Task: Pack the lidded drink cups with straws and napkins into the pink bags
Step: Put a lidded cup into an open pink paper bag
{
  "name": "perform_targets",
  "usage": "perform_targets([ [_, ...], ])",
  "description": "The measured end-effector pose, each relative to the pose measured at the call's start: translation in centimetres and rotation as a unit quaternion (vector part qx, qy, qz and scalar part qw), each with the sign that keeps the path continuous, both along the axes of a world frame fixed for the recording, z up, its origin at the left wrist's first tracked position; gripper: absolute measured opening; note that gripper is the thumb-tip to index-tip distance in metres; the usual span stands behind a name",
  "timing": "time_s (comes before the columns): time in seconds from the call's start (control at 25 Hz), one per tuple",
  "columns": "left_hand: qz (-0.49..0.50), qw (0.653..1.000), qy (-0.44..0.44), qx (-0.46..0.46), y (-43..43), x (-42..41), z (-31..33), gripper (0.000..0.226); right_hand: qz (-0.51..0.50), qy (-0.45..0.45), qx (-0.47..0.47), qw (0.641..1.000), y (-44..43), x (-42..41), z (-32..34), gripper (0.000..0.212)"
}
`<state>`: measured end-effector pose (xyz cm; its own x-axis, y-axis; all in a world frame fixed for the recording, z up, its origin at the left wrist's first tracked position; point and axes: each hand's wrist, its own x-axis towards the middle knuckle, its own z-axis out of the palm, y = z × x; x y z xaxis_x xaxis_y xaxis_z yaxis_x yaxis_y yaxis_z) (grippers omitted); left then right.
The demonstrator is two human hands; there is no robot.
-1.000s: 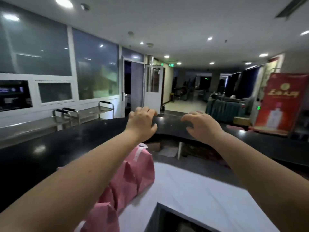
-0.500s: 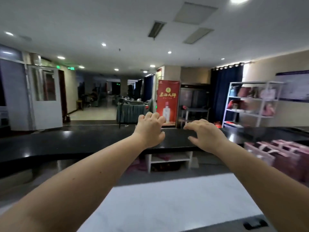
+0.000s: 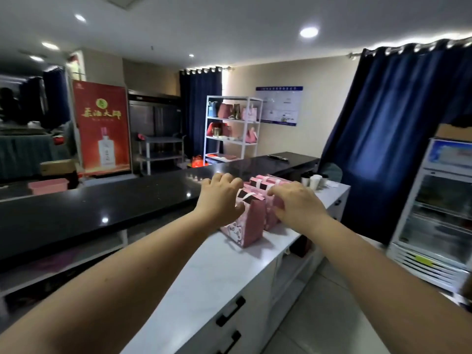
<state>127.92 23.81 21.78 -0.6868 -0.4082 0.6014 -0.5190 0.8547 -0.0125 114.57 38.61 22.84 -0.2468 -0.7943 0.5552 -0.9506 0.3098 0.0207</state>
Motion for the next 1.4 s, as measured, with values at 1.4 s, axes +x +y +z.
perform_targets([
  [1.4, -0.175, 0.967, -0.040, 0.182, -2.1, -67.9, -20.1, 0.045, -0.256, -0.190, 0.016, 0.948, -1.2, -59.6, -20.4, 0.041],
])
